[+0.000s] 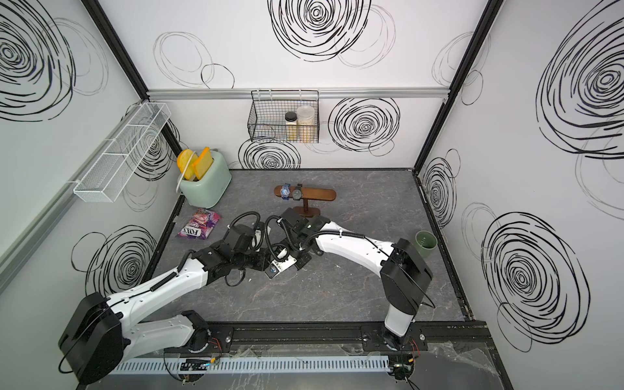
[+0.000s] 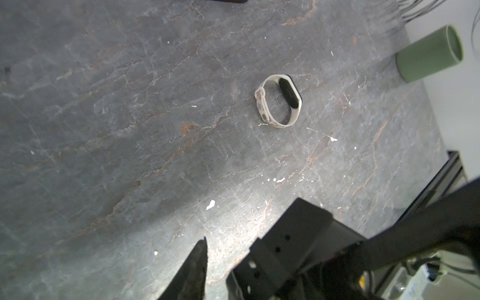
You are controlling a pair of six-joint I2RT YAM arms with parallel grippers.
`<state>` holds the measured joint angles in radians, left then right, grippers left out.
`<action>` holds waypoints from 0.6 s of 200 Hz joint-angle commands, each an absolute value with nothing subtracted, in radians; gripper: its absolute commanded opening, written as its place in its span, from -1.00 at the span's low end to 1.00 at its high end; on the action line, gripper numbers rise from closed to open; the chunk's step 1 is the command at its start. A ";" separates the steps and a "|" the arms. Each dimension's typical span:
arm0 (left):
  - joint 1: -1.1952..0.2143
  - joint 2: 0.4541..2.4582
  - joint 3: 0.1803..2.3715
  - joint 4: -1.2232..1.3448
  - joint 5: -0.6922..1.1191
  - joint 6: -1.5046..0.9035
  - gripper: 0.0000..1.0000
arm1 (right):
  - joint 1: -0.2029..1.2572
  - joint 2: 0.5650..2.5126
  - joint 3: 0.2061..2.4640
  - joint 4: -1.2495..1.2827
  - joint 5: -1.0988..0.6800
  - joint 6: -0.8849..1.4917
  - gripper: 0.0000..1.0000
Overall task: Place watch on stand
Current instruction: Pick up the watch at the center of the board.
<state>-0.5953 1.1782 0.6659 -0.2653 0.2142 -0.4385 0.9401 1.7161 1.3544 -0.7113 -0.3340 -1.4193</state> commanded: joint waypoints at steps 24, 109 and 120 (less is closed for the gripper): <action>-0.607 1.183 0.697 -0.226 0.211 -0.437 -0.58 | 0.943 1.727 1.364 -0.749 -0.358 -1.430 -1.00; -0.582 1.150 0.679 -0.224 0.202 -0.431 -1.00 | 0.949 1.671 1.305 -0.616 -0.304 -1.256 -0.18; -0.576 1.153 0.675 -0.222 0.203 -0.431 -1.00 | 0.948 1.655 1.304 -0.611 -0.294 -1.249 -0.13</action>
